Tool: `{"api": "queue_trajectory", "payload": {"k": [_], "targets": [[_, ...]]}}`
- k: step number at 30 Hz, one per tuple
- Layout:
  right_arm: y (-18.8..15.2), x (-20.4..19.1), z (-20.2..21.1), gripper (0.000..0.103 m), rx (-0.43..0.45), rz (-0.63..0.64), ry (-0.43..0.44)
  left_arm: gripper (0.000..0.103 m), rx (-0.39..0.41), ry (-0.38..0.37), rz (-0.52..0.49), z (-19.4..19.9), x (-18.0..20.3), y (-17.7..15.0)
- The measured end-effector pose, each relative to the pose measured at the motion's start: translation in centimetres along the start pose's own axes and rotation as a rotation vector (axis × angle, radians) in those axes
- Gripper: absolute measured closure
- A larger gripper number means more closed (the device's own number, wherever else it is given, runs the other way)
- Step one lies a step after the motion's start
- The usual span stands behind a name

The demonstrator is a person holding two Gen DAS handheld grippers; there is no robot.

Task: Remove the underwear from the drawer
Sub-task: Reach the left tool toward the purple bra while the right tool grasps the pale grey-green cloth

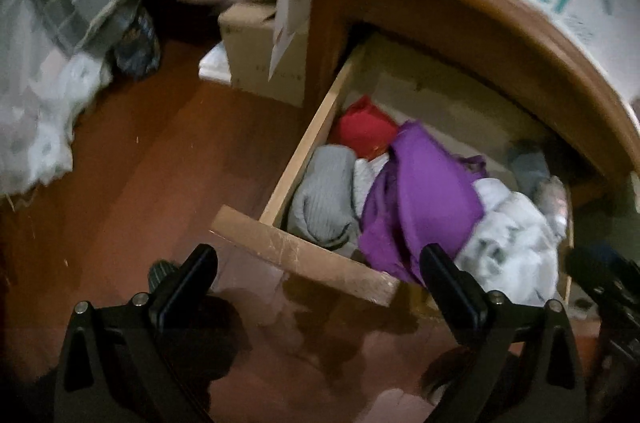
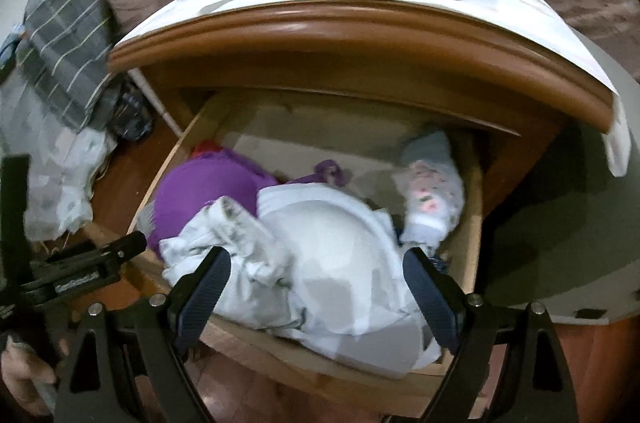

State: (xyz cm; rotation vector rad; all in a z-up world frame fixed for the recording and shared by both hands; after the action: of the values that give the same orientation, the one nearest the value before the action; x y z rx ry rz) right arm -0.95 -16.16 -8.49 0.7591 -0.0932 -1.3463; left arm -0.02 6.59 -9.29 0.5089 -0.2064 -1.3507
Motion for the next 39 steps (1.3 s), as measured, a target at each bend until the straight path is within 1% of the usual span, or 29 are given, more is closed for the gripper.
{"api": "queue_trajectory", "payload": {"k": [2,5,7,8,11,14,15,17,19,21,22,23,25,27,30,34,36,38,39], "targets": [[-0.1,-0.6,-0.4,0.013,-0.015,0.000,0.027,0.002,0.062,0.010,-0.032,1.6,-0.3,0.7],[-0.4,-1.5,-1.3,0.013,-0.035,0.000,0.060,0.001,0.184,0.049,-0.095,3.8,-0.3,2.8],[-0.5,-1.8,-2.0,0.013,-0.048,-0.002,0.057,0.001,0.213,0.060,-0.110,4.2,-0.3,4.3],[-0.5,-1.9,-2.2,0.013,-0.051,-0.004,0.051,0.001,0.215,0.058,-0.107,4.3,-0.3,5.1],[-0.3,-2.3,-3.2,0.013,-0.066,-0.027,0.053,0.001,0.190,0.016,-0.061,3.7,-0.6,7.7],[-0.3,-2.7,-4.4,0.013,-0.092,-0.050,0.065,0.001,0.163,-0.013,-0.025,2.7,-0.7,8.7],[-0.3,-2.9,-4.8,0.013,-0.100,-0.052,0.059,0.001,0.143,-0.014,-0.018,1.9,-0.9,8.8],[-0.1,-3.5,-5.9,0.013,-0.116,-0.044,0.050,0.001,0.128,-0.004,0.000,1.0,-1.4,8.3],[0.1,-3.9,-6.7,0.013,-0.126,-0.041,0.042,0.001,0.077,0.010,0.013,-0.3,-1.8,7.6],[0.3,-4.0,-7.2,0.013,-0.139,-0.047,0.026,0.001,0.020,-0.029,0.044,-1.1,-2.0,7.5],[0.4,-4.0,-7.6,0.013,-0.144,-0.045,0.019,0.001,0.010,-0.043,0.052,-1.1,-2.0,7.4],[0.4,-4.1,-7.9,0.013,-0.150,-0.042,0.007,0.001,0.009,-0.049,0.053,-1.1,-2.0,7.4],[0.5,-4.1,-8.4,0.013,-0.164,-0.039,-0.008,0.001,0.028,-0.035,0.032,-0.6,-1.8,7.5],[0.4,-4.3,-9.0,0.013,-0.190,-0.028,-0.020,0.001,0.042,-0.038,0.015,-0.2,-1.5,7.6],[0.3,-4.2,-9.6,0.013,-0.215,-0.034,-0.017,0.001,0.023,-0.060,0.003,-0.3,-1.4,7.5],[-0.4,-3.8,-10.7,0.012,-0.271,-0.101,0.039,0.001,-0.009,-0.071,0.030,-0.7,-2.1,7.6],[-0.7,-3.5,-11.1,0.011,-0.273,-0.154,0.069,0.001,-0.019,-0.065,0.045,-0.9,-2.4,7.7],[-0.8,-3.4,-11.3,0.011,-0.278,-0.165,0.084,0.001,-0.026,-0.070,0.048,-1.0,-2.5,7.7],[-0.8,-3.4,-11.3,0.011,-0.272,-0.162,0.079,0.001,-0.033,-0.071,0.050,-1.1,-2.6,7.6]]}}
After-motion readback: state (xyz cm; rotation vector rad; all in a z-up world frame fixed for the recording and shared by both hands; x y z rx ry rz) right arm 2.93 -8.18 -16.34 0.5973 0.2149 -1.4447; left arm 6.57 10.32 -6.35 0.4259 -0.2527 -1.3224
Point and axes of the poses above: each gripper's, at about its wrist camera, not at the fingertips, and z roughly against the way its jaws point, x to its right, y to its top, the point moved 6 cm from there along -z, roughly the way its jaws point, and after that the axes turned 15 degrees about y, right-handed, at the moved point
